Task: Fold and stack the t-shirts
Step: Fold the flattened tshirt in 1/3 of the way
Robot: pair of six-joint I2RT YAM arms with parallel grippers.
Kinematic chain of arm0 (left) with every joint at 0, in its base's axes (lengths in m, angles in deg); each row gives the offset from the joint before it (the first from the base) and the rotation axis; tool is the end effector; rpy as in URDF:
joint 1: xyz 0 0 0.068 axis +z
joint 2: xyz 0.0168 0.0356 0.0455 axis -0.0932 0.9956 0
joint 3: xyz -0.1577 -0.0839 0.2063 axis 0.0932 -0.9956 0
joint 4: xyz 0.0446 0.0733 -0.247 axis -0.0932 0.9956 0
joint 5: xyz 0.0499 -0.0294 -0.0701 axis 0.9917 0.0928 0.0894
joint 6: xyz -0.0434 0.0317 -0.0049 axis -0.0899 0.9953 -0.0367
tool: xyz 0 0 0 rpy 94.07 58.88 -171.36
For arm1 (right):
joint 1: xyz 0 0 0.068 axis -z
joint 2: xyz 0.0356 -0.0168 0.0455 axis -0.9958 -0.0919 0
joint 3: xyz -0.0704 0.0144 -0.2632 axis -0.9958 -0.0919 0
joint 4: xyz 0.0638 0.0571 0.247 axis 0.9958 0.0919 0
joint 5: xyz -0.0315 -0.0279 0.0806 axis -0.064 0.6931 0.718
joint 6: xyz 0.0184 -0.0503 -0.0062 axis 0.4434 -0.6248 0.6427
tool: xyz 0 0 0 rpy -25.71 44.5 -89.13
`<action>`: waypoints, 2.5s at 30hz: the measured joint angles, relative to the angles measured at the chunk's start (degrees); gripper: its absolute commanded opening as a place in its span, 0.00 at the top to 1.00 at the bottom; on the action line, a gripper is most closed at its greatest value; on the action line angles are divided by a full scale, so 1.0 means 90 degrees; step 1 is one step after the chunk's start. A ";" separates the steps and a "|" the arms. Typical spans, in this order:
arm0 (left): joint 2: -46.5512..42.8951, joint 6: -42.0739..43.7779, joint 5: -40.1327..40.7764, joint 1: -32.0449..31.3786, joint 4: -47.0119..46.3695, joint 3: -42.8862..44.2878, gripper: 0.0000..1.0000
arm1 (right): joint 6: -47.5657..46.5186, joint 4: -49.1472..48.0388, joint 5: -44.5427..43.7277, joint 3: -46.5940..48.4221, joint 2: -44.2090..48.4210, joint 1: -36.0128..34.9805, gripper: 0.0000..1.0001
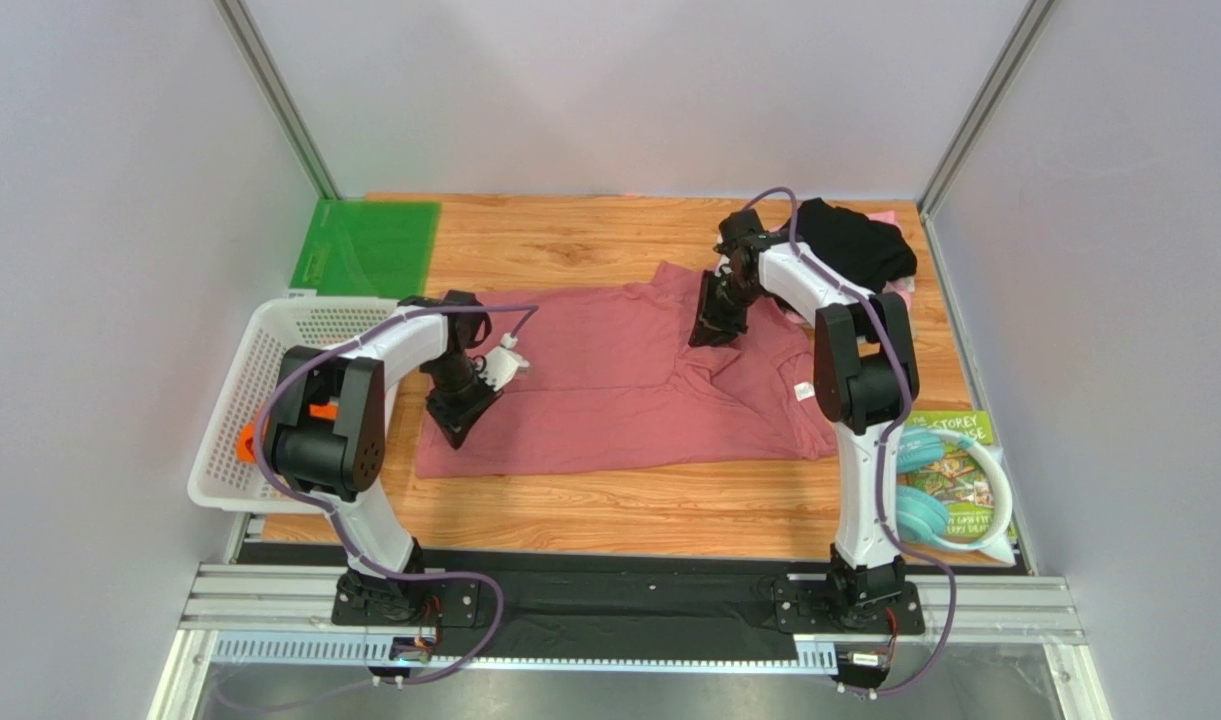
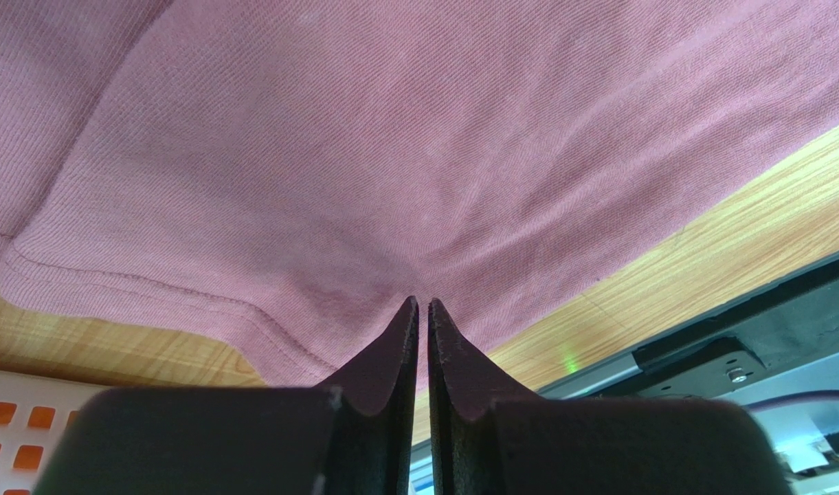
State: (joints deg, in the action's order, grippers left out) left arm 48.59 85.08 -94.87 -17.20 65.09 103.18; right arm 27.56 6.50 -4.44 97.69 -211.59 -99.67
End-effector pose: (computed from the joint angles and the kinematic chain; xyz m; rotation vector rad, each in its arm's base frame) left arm 0.2795 -0.0631 0.1633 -1.1174 -2.8517 0.2086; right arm 0.4297 0.1262 0.1686 0.1818 2.9651 0.5665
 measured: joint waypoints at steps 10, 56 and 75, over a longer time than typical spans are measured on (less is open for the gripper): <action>0.0000 0.0000 0.0000 0.0000 -0.0007 0.0000 0.88 | 0.0029 0.0002 0.0221 0.0143 0.0044 -0.0104 0.81; -0.0073 0.0017 0.0002 0.0000 -0.0007 0.0000 0.88 | 0.0019 0.0051 0.0831 0.0372 0.0056 -0.0155 0.90; -0.0102 0.0022 0.0002 0.0000 0.0010 0.0000 0.88 | -0.0340 0.0410 0.0544 0.0840 -0.0359 -0.0058 0.67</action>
State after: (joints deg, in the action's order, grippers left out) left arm 47.67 85.27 -94.85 -17.20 65.18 103.18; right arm 24.50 10.19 0.46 105.25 -214.83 -100.19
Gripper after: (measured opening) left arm 0.120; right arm 0.337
